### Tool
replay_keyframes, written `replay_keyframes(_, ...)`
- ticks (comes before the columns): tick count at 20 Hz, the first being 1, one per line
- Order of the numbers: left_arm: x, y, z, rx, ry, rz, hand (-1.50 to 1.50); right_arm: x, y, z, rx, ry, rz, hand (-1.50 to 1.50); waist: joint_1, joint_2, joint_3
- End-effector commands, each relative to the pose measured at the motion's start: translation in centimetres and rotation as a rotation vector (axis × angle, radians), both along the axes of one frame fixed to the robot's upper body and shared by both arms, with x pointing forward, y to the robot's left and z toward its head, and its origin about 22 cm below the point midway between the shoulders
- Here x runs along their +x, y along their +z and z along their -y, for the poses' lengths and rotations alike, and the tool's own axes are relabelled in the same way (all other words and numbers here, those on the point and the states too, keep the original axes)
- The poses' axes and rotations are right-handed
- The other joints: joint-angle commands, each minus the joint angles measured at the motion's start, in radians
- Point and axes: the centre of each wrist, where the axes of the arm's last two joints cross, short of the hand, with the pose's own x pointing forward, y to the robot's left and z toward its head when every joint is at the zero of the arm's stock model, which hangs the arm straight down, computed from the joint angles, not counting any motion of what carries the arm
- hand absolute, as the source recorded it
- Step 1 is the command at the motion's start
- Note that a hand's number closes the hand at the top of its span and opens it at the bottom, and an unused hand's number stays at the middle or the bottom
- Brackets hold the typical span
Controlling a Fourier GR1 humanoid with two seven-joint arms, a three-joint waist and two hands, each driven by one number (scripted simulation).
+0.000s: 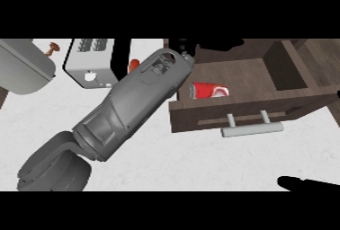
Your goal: Pick up the can, place it into the drawer and close the drawer
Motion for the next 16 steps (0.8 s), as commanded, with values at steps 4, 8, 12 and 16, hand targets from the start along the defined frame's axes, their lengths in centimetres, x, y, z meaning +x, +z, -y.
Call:
replay_keyframes(4,-0.2,1.9,0.9,-0.043,0.007,0.038,-1.50,1.5,-0.1,-1.4,-0.258,-0.045,0.039,-1.50,0.039,-0.007,0.000)
replay_keyframes(8,-0.5,2.8,1.5,-0.025,0.010,0.057,-1.50,2.5,0.1,-2.7,-0.437,-0.086,0.030,-1.50,0.055,-0.010,-0.001)
replay_keyframes(12,-0.9,1.6,1.5,-0.024,-0.005,0.019,-1.50,5.0,-2.5,-4.1,-0.547,-0.108,0.000,-1.50,0.087,-0.018,-0.001)
replay_keyframes(16,-0.3,3.9,0.9,-0.050,-0.012,0.017,-1.50,6.7,-4.8,-4.5,-0.657,-0.140,-0.041,-1.50,0.109,-0.023,-0.001)
